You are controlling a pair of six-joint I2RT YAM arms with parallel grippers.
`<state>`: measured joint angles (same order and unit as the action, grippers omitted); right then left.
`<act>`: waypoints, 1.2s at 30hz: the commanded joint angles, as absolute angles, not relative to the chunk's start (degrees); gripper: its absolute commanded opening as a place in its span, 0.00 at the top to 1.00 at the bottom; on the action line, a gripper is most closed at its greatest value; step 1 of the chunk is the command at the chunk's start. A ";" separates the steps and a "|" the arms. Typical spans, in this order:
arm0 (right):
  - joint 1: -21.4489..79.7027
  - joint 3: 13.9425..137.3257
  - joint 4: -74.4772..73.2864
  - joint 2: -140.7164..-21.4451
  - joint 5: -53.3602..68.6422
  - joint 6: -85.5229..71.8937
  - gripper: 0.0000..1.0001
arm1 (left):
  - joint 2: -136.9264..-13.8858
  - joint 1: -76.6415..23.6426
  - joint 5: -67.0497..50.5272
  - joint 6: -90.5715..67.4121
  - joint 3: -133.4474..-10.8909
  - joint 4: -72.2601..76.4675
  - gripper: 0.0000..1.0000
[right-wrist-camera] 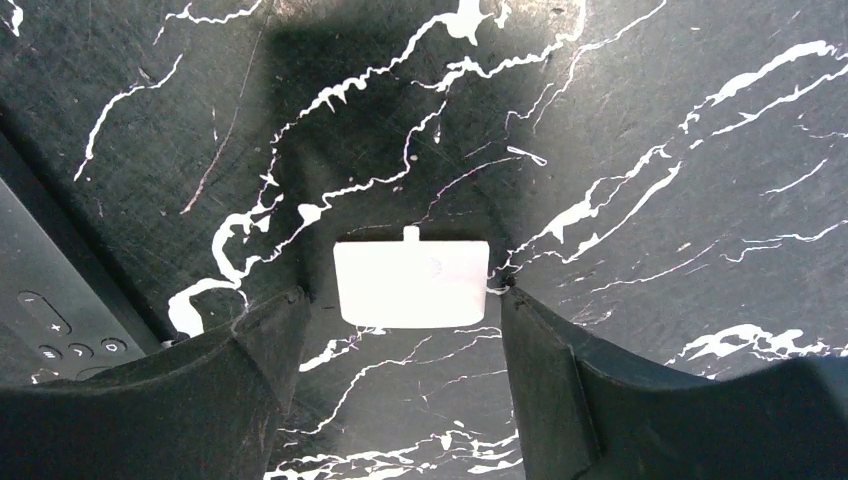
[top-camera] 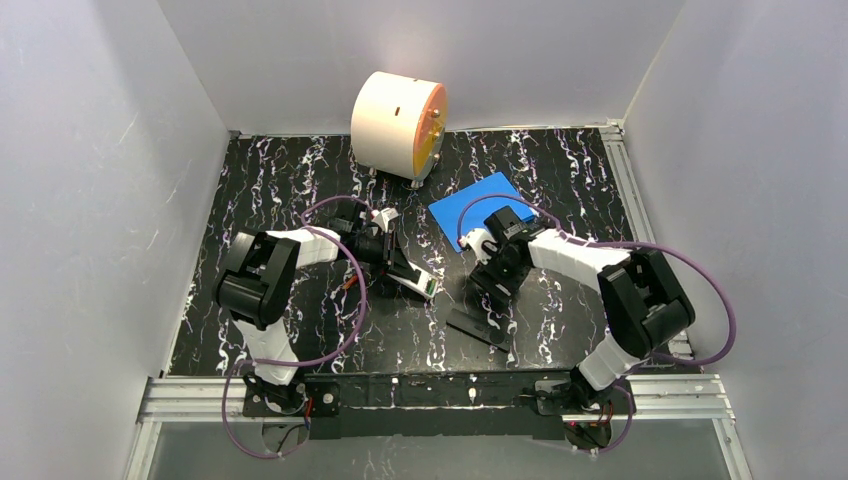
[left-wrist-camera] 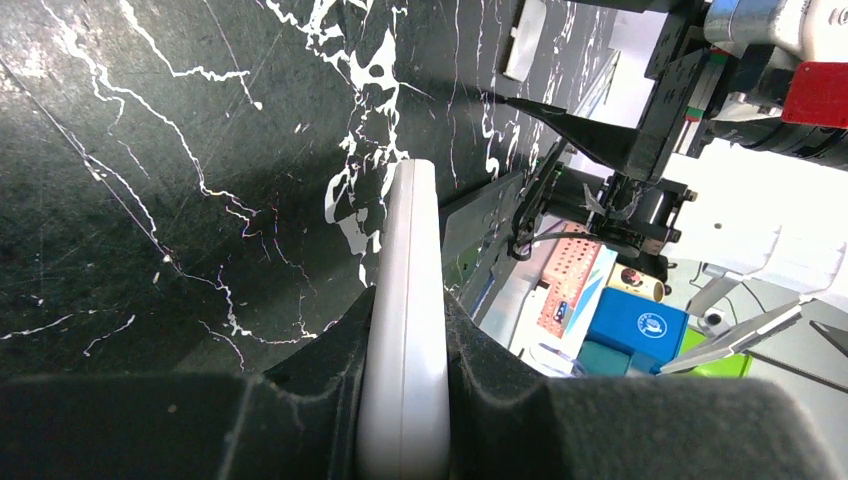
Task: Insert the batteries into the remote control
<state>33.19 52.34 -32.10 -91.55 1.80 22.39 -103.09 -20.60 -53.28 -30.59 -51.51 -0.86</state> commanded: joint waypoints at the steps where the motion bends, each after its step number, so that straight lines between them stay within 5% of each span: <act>1: 33.18 52.92 -33.13 -93.84 2.27 25.03 0.24 | -101.59 -20.26 -56.65 -30.03 -53.11 -2.39 1.00; 7: 32.42 51.25 -32.78 -92.41 3.67 25.65 0.27 | -101.24 -20.33 -56.73 -30.62 -52.83 -1.76 1.00; 19: 33.10 48.44 -28.45 -89.26 -1.14 26.41 0.60 | -101.32 -20.31 -57.48 -32.02 -52.44 -0.82 1.00; 28: 36.73 51.92 -26.99 -77.83 10.10 26.87 0.60 | -100.62 -20.42 -59.19 -32.45 -52.97 -0.75 1.00; 36: 43.91 55.63 -25.96 -79.75 12.14 26.28 0.59 | -98.11 -21.28 -58.93 -32.91 -53.77 -1.36 1.00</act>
<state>40.49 53.10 -27.90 -78.39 10.13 25.87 -102.39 -20.67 -56.34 -32.64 -51.51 -0.30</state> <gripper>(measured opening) 0.575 0.194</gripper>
